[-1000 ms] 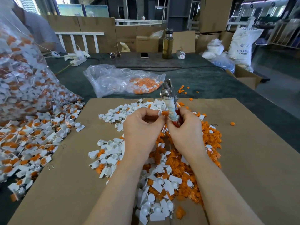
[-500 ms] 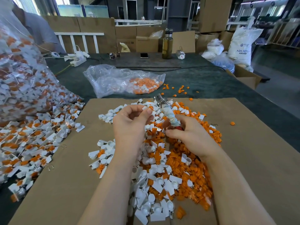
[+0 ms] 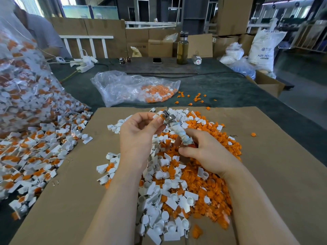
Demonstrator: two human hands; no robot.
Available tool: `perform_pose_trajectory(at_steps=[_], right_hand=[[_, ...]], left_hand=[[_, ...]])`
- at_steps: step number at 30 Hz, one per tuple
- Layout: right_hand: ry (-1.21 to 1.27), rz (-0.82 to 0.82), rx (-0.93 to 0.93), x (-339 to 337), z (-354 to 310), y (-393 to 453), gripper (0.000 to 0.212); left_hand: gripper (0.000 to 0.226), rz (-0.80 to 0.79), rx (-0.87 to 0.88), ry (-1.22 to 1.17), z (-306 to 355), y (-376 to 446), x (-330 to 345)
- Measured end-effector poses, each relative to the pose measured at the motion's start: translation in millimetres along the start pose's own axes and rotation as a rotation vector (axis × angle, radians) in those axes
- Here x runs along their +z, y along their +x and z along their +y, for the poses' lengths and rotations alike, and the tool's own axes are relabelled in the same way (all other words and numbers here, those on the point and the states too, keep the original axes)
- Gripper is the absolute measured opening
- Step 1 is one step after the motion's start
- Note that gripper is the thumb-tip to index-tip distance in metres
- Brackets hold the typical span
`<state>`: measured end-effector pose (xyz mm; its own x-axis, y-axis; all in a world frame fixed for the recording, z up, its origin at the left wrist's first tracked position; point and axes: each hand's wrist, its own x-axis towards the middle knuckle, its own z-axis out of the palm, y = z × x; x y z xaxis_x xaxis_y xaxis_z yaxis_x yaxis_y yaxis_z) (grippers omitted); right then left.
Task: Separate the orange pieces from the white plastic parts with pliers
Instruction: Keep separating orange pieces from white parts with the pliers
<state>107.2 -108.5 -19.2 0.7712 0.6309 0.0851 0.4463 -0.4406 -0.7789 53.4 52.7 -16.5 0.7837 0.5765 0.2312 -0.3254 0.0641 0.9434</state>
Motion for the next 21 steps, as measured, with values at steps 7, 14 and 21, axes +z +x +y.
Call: perform_pose_trajectory(at_steps=[7,14,21], right_hand=[[-0.068,0.037,-0.067,5,-3,2,0.029],[-0.119,0.041,-0.04,7,2,6,0.017],[-0.118,0.183,-0.056,15,2,7,0.008]], left_hand=[[0.01,0.006,-0.004,-0.028,-1,1,-2],[0.01,0.009,-0.026,-0.036,-4,2,-1],[0.007,0.159,-0.258,-0.18,0,11,-19]])
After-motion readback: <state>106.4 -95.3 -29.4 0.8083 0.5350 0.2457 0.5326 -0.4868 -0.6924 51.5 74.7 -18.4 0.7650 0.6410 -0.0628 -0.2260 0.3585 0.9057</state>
